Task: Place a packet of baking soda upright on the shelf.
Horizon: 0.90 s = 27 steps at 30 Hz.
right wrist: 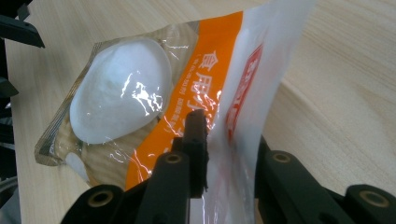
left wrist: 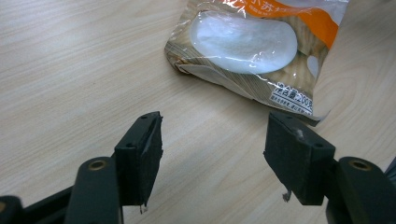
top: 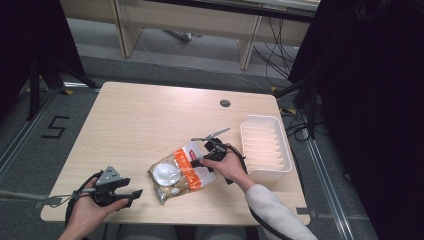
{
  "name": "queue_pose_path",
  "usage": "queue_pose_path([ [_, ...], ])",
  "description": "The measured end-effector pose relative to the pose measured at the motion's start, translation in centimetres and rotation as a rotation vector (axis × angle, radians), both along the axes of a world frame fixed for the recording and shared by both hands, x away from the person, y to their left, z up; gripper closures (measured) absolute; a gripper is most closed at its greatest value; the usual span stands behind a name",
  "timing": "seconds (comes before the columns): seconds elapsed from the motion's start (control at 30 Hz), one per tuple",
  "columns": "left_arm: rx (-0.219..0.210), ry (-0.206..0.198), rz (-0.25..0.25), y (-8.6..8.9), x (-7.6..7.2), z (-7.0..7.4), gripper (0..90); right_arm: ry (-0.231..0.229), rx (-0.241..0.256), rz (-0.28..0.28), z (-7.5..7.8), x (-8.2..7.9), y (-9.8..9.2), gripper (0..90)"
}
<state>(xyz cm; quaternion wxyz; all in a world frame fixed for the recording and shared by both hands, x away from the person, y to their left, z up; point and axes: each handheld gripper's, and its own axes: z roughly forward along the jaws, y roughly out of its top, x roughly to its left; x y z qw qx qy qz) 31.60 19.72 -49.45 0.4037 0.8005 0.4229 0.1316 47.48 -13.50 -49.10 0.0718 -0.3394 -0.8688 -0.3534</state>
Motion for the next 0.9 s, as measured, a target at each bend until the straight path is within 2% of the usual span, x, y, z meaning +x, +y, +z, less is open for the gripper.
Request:
queue_pose_path([
  [0.1, 0.000, -0.001, 0.001, 0.0, 0.0, 0.0, 36.1, 0.011, -0.009, 0.016, 0.2, -0.1, 0.1, 88.6],
  [0.13, 0.000, -0.001, 0.001, 0.0, 0.0, 0.0, 36.1, 0.001, -0.009, 0.020, 0.3, 0.0, 0.1, 90.0],
  [0.3, -0.003, 0.005, 0.001, 0.0, 0.0, 0.0, 36.1, -0.015, -0.012, 0.038, 0.6, -0.1, 0.2, 90.0],
  [0.43, 0.002, 0.000, -0.001, 0.0, 0.0, 0.0, 36.1, 0.004, -0.012, 0.059, 1.1, -0.1, 0.3, 90.0],
  [0.47, 0.002, 0.000, -0.001, 0.0, 0.0, 0.0, 36.1, -0.022, -0.011, 0.068, 1.2, -0.1, 0.4, 90.0],
  [0.5, 0.000, 0.000, 0.001, 0.0, 0.0, 0.0, 36.1, -0.013, -0.020, 0.070, 1.5, -0.2, 0.5, 90.0],
  [0.53, -0.003, 0.001, 0.000, 0.0, 0.0, 0.0, 36.1, -0.023, -0.025, 0.075, 1.7, -0.1, 0.5, 90.0],
  [0.6, 0.012, 0.003, -0.015, 0.1, 0.0, 0.0, 36.1, 0.005, -0.014, 0.088, 2.2, -0.1, 0.7, 90.0],
  [0.8, 0.010, -0.006, -0.010, 0.1, 0.0, 0.0, 36.1, 0.009, -0.034, 0.114, 3.8, 0.1, 1.1, 90.0],
  [0.83, 0.013, -0.002, -0.013, 0.1, 0.0, 0.0, 36.1, -0.024, -0.056, 0.114, 4.8, 0.2, 1.3, 90.0],
  [0.87, 0.012, 0.002, -0.016, 0.1, 0.0, 0.0, 36.2, -0.026, -0.061, 0.113, 5.2, 0.3, 1.4, 90.0],
  [0.9, -0.006, 0.003, 0.001, 0.0, 0.0, -0.1, 36.2, -0.003, -0.058, 0.122, 5.6, 0.4, 1.5, 90.0],
])
